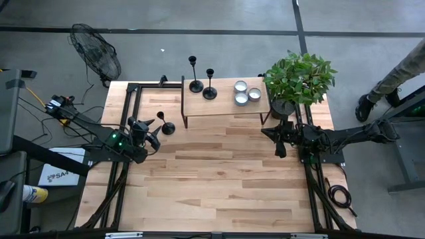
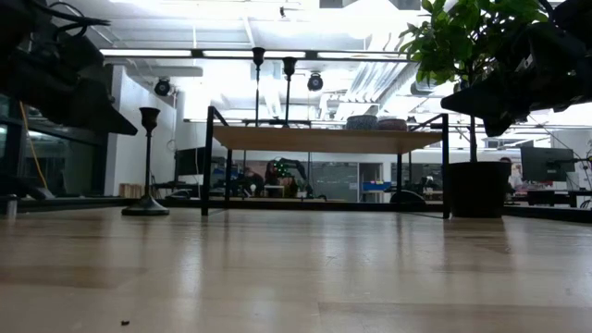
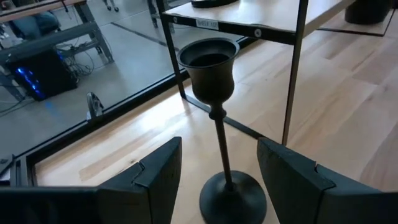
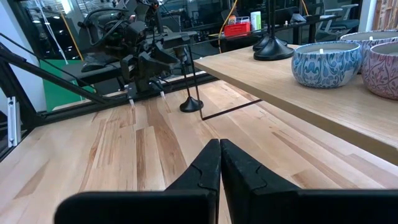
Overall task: Pick & Place candle stick holders
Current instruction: Put the black candle holder on the shelf
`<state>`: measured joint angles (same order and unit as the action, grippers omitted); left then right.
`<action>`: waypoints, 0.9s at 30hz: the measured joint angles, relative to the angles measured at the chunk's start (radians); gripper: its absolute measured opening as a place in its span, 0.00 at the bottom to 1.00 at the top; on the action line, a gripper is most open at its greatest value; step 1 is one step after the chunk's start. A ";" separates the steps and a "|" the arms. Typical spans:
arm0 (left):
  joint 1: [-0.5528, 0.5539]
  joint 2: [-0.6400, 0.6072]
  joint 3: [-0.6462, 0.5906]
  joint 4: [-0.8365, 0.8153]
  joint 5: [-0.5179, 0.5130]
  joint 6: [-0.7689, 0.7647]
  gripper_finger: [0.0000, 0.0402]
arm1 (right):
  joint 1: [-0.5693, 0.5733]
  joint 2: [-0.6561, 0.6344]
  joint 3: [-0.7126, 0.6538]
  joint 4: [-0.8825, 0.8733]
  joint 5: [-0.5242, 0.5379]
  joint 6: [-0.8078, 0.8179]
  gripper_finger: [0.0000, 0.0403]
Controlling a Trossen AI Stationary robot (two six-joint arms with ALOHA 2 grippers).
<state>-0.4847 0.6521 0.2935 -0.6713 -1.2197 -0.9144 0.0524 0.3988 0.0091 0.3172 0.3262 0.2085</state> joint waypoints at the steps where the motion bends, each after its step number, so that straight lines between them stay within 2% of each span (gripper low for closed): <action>1: 0.000 0.000 0.000 0.000 0.000 0.001 0.51 | 0.000 0.000 0.000 0.000 0.000 0.000 0.01; 27: 0.001 0.019 0.000 0.068 0.028 -0.010 0.51 | 0.000 0.000 0.000 0.000 0.000 0.000 0.01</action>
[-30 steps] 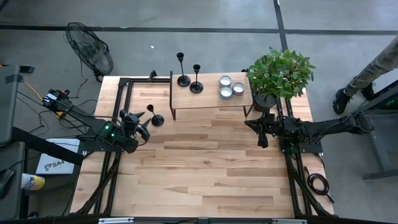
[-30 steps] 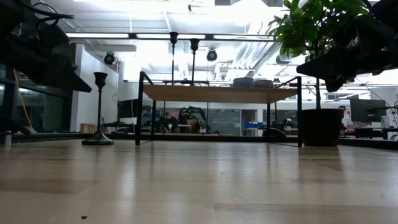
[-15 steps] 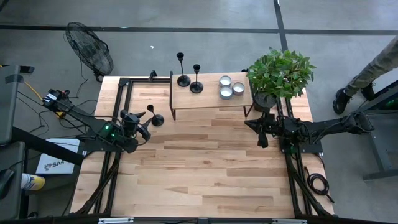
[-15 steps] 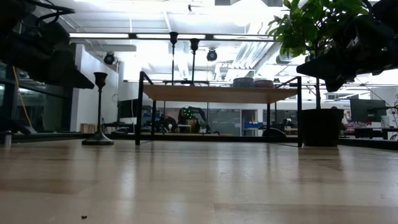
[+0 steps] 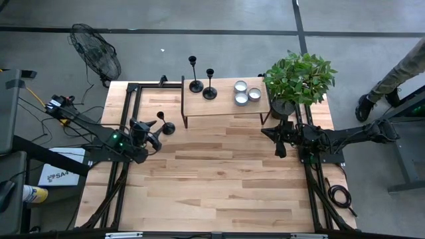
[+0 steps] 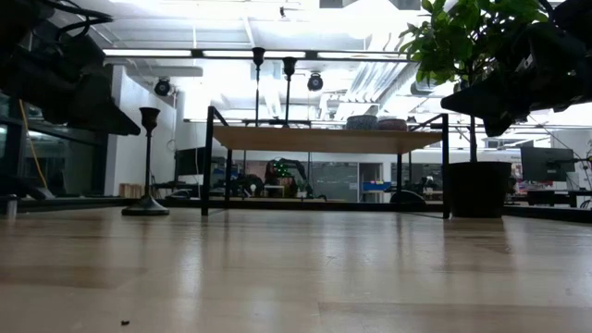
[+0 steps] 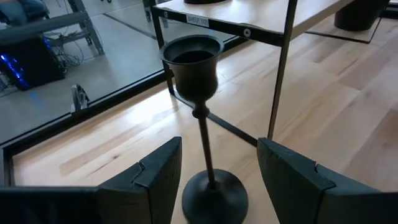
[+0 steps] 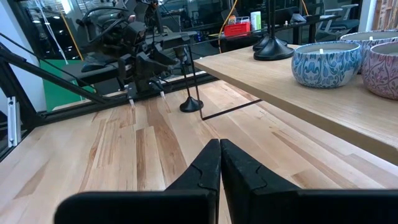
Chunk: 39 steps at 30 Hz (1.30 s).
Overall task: Pick & Place candle stick holders
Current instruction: Put the black candle holder on the shelf
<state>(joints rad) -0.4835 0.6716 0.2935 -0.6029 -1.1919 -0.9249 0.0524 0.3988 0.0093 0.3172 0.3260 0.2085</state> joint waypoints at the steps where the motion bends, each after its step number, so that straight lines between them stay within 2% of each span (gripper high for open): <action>1: 0.000 0.006 0.000 0.012 0.000 0.000 0.51 | 0.000 0.000 0.000 0.000 0.000 0.000 0.01; 8: 0.000 0.081 0.000 0.111 -0.011 -0.011 0.51 | 0.000 0.000 0.000 0.000 0.000 0.000 0.01; 19: 0.000 0.259 0.000 0.133 -0.127 -0.168 0.51 | 0.000 0.000 0.000 0.000 0.000 0.000 0.01; 27: 0.002 0.396 0.000 0.133 -0.169 -0.290 0.51 | 0.000 0.000 0.000 0.000 0.000 0.000 0.01; 34: 0.098 0.496 0.000 0.164 -0.156 -0.340 0.51 | 0.000 0.000 0.000 0.000 0.000 0.000 0.01; 39: 0.138 0.527 0.000 0.199 -0.184 -0.339 0.51 | 0.000 0.000 0.000 0.000 0.000 0.000 0.01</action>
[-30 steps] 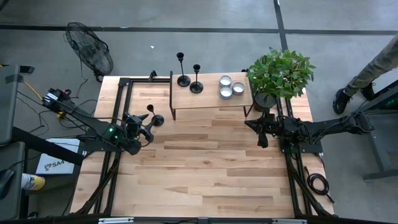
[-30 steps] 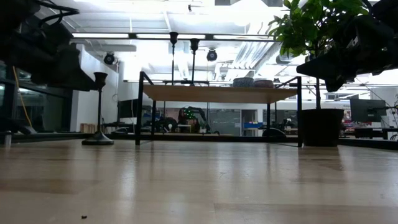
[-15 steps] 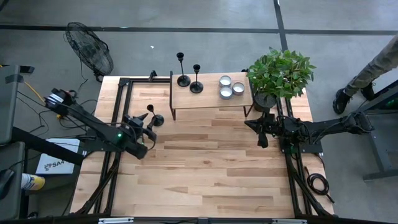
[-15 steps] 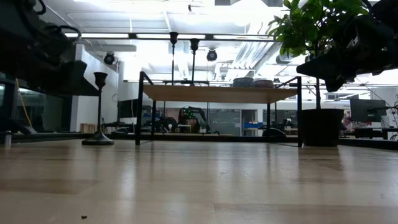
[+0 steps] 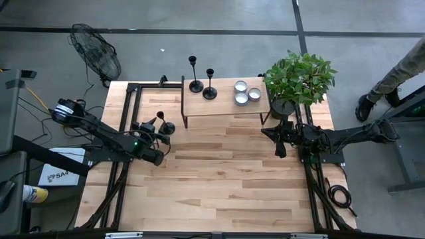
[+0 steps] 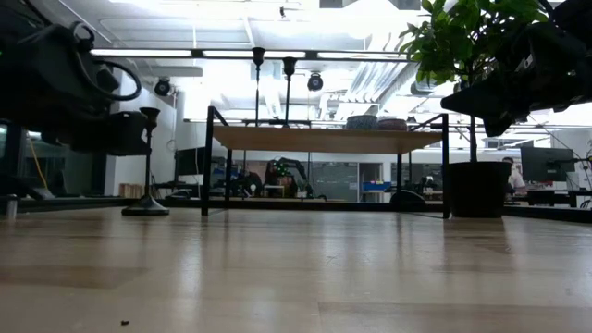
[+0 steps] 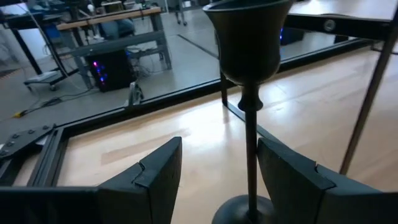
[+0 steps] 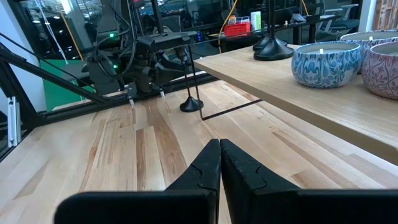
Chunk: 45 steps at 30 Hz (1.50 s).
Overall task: Pick & Place candle stick holders
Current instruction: Put the black candle holder on the shelf
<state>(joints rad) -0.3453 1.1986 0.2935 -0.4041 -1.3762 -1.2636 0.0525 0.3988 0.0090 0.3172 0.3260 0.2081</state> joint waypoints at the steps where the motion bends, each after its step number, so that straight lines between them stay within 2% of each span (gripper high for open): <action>1: 0.005 0.004 0.000 0.004 -0.002 0.000 0.51 | 0.000 0.000 0.000 0.000 0.000 0.000 0.01; 17: 0.032 0.010 0.000 0.094 -0.022 0.002 0.51 | 0.000 0.000 0.000 0.000 0.000 0.000 0.01; 29: 0.032 0.010 0.000 0.124 -0.101 0.002 0.51 | 0.000 0.000 0.000 0.000 0.000 0.000 0.01; 45: 0.130 0.010 0.000 0.117 -0.052 0.002 0.51 | 0.000 0.000 0.000 0.000 0.000 0.000 0.01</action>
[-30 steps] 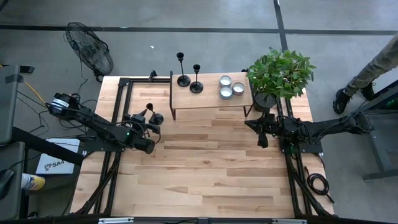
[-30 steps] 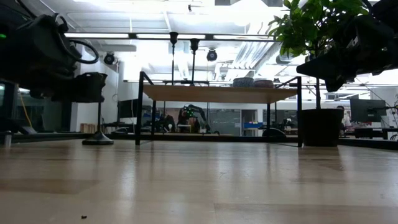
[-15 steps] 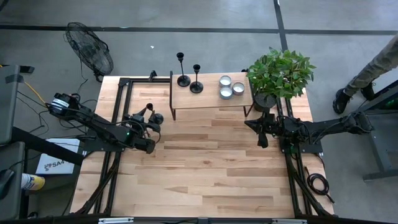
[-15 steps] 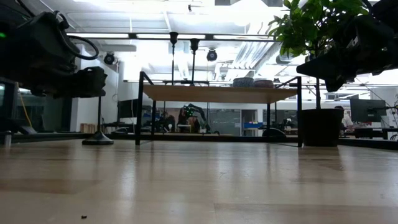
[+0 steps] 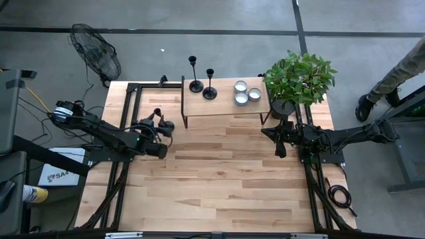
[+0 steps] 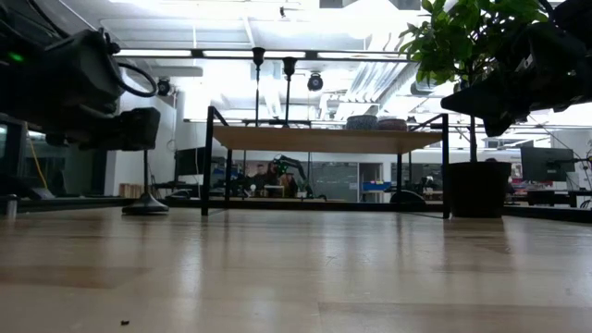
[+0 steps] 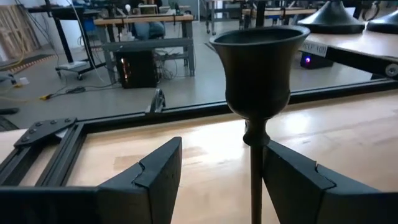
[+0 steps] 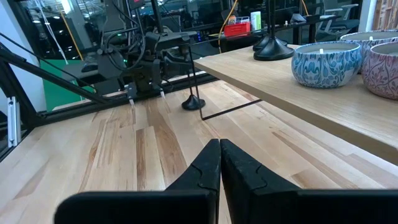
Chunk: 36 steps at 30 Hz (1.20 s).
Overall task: Pick & Place candle stick holders
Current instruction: Put the black candle holder on the shelf
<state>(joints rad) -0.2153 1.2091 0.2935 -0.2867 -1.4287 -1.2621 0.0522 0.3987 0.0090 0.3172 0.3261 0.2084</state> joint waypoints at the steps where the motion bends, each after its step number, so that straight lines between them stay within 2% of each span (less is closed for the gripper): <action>1: 0.000 0.000 0.000 0.000 0.002 0.000 0.51 | 0.000 0.000 0.000 0.000 0.000 0.000 0.01; 11: 0.000 0.000 0.000 0.010 0.014 0.000 0.49 | 0.000 0.000 0.000 0.000 0.000 0.000 0.01; 27: 0.000 0.000 0.000 0.016 0.051 0.000 0.12 | 0.000 0.000 0.000 0.000 0.000 0.000 0.01; 32: -0.001 0.000 0.000 0.017 0.052 0.001 0.04 | 0.000 0.000 0.000 0.000 0.000 0.000 0.01; 36: -0.001 0.000 0.000 0.018 0.050 0.016 0.03 | 0.000 0.000 0.000 0.000 0.000 0.000 0.01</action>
<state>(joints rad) -0.2161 1.2087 0.2937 -0.2685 -1.3787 -1.2460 0.0525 0.3987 0.0091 0.3176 0.3260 0.2083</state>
